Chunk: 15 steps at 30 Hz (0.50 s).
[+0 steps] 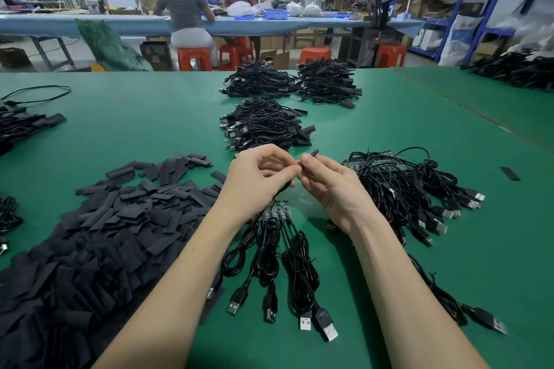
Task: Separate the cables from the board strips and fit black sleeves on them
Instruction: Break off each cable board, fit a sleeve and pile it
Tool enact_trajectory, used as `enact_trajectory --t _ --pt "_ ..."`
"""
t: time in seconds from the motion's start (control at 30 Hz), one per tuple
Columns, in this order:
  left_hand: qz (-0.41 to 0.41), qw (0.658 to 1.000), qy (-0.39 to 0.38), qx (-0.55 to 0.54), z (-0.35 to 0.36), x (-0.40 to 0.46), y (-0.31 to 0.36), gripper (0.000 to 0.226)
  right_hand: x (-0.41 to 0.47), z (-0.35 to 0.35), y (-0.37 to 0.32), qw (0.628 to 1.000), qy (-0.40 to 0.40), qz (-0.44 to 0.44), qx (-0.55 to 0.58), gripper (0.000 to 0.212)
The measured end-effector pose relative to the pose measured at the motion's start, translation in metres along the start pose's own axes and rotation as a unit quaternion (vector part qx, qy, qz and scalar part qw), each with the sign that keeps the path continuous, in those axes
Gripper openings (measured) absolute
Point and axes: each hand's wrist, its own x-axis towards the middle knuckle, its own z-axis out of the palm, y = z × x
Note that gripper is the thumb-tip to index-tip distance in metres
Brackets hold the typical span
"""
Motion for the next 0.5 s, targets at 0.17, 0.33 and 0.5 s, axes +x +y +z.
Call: enact_trajectory --t 0.17,0.33,0.5 --pt "-0.074 0.996 -0.017 -0.042 0.0013 0.0009 0.0007 0.01 0.001 0.0002 0.0011 0.996 0.007 -0.082 -0.042 0.032" --pt "-0.089 0.995 0.007 -0.045 0.0016 0.0007 0.0006 0.009 0.0011 0.0033 0.0048 0.987 0.017 -0.139 -0.075 0.026" --pt "-0.1 0.994 -0.011 -0.032 0.0006 0.0007 0.0017 0.011 0.0024 0.0039 0.0068 0.986 0.036 -0.146 -0.075 0.027"
